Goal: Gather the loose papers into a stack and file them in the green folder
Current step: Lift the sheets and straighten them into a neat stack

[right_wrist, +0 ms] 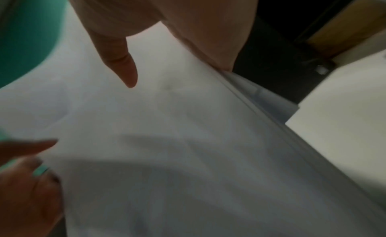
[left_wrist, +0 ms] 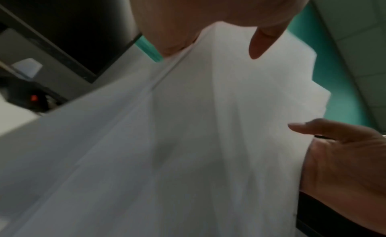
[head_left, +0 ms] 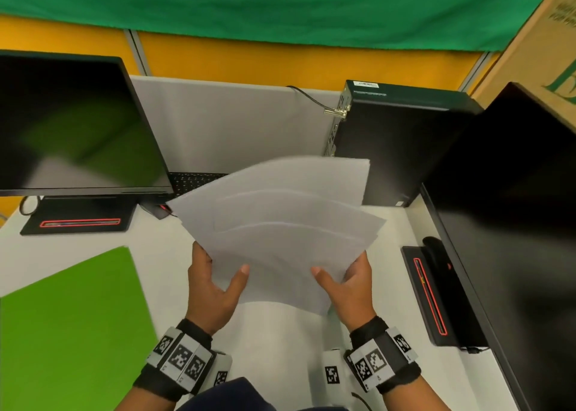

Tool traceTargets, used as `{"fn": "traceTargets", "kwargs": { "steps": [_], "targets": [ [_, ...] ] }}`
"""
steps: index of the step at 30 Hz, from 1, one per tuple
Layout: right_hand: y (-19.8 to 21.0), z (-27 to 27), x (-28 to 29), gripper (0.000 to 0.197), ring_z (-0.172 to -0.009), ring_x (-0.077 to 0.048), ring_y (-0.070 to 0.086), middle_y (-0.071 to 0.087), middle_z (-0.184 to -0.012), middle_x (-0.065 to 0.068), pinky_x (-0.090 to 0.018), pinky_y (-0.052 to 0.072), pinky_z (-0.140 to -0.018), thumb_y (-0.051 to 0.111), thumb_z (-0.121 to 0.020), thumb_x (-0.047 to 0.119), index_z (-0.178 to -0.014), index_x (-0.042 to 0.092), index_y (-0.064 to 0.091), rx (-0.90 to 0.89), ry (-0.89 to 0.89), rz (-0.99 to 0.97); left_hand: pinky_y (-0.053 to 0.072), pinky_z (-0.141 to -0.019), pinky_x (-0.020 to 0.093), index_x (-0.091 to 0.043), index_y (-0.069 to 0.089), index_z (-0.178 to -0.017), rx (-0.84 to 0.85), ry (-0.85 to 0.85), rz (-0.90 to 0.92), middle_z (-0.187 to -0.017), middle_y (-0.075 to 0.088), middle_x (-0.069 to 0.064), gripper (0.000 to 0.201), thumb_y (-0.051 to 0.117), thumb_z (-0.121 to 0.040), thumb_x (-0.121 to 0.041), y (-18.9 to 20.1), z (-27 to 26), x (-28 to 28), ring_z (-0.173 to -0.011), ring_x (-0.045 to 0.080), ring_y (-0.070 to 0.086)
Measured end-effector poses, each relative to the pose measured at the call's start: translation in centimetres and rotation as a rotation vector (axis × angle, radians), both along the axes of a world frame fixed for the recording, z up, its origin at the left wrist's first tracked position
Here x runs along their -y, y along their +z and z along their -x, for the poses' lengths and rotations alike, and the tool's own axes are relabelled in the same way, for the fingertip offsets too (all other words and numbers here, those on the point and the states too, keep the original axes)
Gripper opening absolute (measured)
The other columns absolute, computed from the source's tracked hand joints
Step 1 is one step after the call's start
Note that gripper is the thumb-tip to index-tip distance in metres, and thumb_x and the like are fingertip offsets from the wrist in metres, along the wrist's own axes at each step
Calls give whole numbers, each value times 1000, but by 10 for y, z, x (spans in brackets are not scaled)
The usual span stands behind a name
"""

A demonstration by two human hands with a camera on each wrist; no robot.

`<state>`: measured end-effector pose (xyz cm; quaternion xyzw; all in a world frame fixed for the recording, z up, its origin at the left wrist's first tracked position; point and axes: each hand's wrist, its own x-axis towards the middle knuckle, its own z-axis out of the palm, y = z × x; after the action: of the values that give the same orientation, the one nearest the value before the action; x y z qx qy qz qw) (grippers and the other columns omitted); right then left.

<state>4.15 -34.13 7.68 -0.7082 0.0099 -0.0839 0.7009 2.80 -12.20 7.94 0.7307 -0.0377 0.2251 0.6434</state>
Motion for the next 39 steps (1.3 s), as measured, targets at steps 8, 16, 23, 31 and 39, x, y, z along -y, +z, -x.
{"fn": "traceTargets", "kwargs": {
  "steps": [8, 16, 23, 31, 39],
  "targets": [
    [-11, 4, -1, 58, -94, 1, 63, 62, -106, 0, -13, 53, -80, 66, -72, -11, -117, 21, 47, -52, 24, -8, 43, -85, 1, -47, 41, -114, -33, 29, 49, -107, 58, -38, 60, 58, -68, -13, -22, 2, -11, -101, -15, 56],
    [-16, 4, -8, 56, -91, 0, 64, 63, -102, 0, -16, 55, -76, 70, -59, 14, -110, 24, 48, -55, 40, -3, 43, -88, 6, -27, 44, -114, -4, -40, 126, -106, 61, -29, 48, 54, -67, -21, -27, -1, -13, -99, -11, 55],
    [-23, 1, -13, 56, -86, 2, 65, 63, -101, 1, -14, 55, -70, 60, -61, -3, -105, 31, 50, -76, 39, -53, 53, -65, 20, -15, 61, -102, -440, -36, 651, -83, 74, -8, 43, 21, -98, -29, -42, -13, -19, -75, 4, 68],
    [-26, 4, -14, 47, -80, 2, 66, 65, -93, -1, -13, 54, -65, 62, -73, -16, -96, 25, 56, -115, 53, 29, 45, -78, 27, -14, 56, -124, -454, 80, 649, -103, 68, -2, 46, 23, -100, -35, -45, -8, -13, -95, 13, 56],
    [-14, -1, -13, 43, -85, -9, 66, 68, -91, -3, -19, 55, -74, 67, -66, -6, -103, 12, 57, -87, 28, -16, 50, -64, 9, -28, 73, -68, -246, 103, 598, -63, 69, -15, 69, 14, -102, -19, 2, -8, -19, -65, -5, 62]
  ]
}}
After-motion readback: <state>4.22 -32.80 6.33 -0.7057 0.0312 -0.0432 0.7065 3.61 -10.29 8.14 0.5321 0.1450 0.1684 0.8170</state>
